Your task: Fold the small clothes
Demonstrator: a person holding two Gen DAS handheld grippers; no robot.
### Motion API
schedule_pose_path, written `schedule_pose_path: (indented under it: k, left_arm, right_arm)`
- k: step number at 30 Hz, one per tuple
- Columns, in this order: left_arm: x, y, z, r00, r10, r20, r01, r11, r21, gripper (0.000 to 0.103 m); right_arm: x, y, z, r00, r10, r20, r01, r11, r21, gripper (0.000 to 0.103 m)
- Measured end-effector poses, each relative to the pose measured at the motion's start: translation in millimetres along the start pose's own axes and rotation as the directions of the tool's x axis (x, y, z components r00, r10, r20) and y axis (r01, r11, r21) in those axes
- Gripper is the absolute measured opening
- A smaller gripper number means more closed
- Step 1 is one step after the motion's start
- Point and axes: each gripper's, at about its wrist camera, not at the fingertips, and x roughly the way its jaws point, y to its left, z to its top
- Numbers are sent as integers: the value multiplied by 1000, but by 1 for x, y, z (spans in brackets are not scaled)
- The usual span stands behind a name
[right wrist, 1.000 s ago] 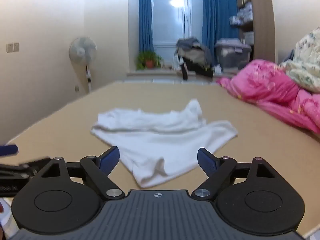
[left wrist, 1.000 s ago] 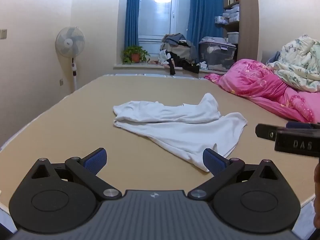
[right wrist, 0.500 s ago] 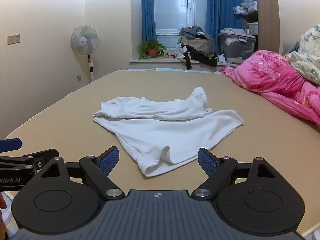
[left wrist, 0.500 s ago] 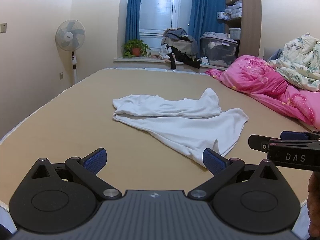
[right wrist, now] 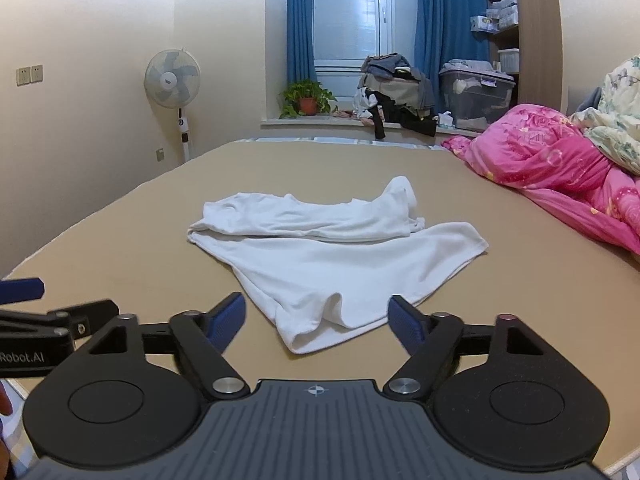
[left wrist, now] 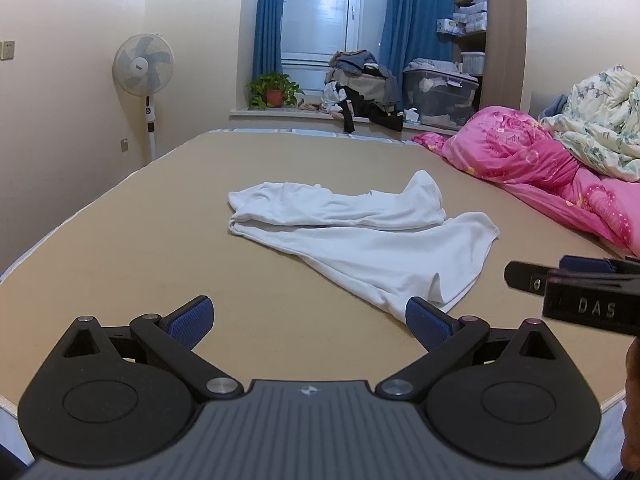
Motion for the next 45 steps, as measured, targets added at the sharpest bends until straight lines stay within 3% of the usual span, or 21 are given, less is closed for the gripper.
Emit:
schedule_pose_path:
  k: [4, 19, 23, 24, 25, 26, 27, 28, 29, 32, 33, 34, 40, 42, 44, 45]
  left_arm:
    - [1, -1, -1, 1000, 11, 7, -11, 1000, 9, 102]
    - [12, 0, -1, 998, 9, -57, -9, 1000, 9, 102]
    - [22, -1, 3, 997, -5, -78, 6, 1000, 14, 101]
    - [26, -2, 5, 996, -12, -87, 13, 1000, 14, 92]
    - [33, -2, 8, 994, -27, -105, 28, 1000, 12, 67]
    - [41, -3, 10, 991, -43, -127, 45, 999, 9, 54]
    - [52, -5, 14, 986, -63, -156, 63, 998, -5, 36]
    - [62, -6, 17, 982, -78, -173, 75, 997, -23, 27]
    - [74, -8, 21, 977, -96, -189, 89, 995, -45, 26]
    - [120, -18, 28, 949, -157, -273, 127, 984, -124, 33]
    - [137, -20, 29, 938, -170, -303, 123, 978, -166, 42]
    - [153, -21, 29, 928, -180, -325, 114, 970, -213, 49]
    - [230, -32, 23, 868, -227, -443, 15, 901, -433, 59]
    - [244, -40, 21, 853, -231, -469, -6, 893, -450, 59]
    - [251, -53, 20, 852, -201, -484, -14, 915, -404, 56]
    - [253, -62, 20, 857, -163, -490, -7, 945, -326, 29]
  right_arm:
    - [0, -3, 2, 1000, 18, -13, -17, 1000, 19, 58]
    - [5, -6, 6, 999, 26, -39, -25, 999, 29, 64]
    - [7, -9, 10, 1000, -24, -19, 25, 1000, 18, 64]
    - [7, -13, 12, 999, -42, -18, 42, 999, 23, 64]
    - [8, -18, 14, 998, -58, -7, 59, 998, 31, 62]
    - [8, -23, 16, 997, -76, 5, 76, 997, 34, 57]
    - [8, -29, 18, 996, -85, 13, 84, 996, 38, 38]
    - [8, -34, 19, 996, -88, 17, 88, 996, 36, 22]
    - [9, -38, 20, 995, -92, 25, 91, 995, 35, 18]
    - [9, -51, 20, 995, -101, 19, 99, 993, 68, 17]
    - [10, -54, 19, 995, -98, 9, 97, 992, 85, 17]
    - [11, -57, 18, 996, -91, -1, 90, 991, 102, 18]
    - [18, -60, 14, 998, -60, -3, 60, 993, 102, 18]
    - [19, -63, 15, 998, -54, -8, 55, 992, 117, 18]
    - [20, -66, 16, 998, -54, -13, 55, 990, 131, 18]
    - [21, -67, 16, 998, -56, -13, 57, 990, 133, 18]
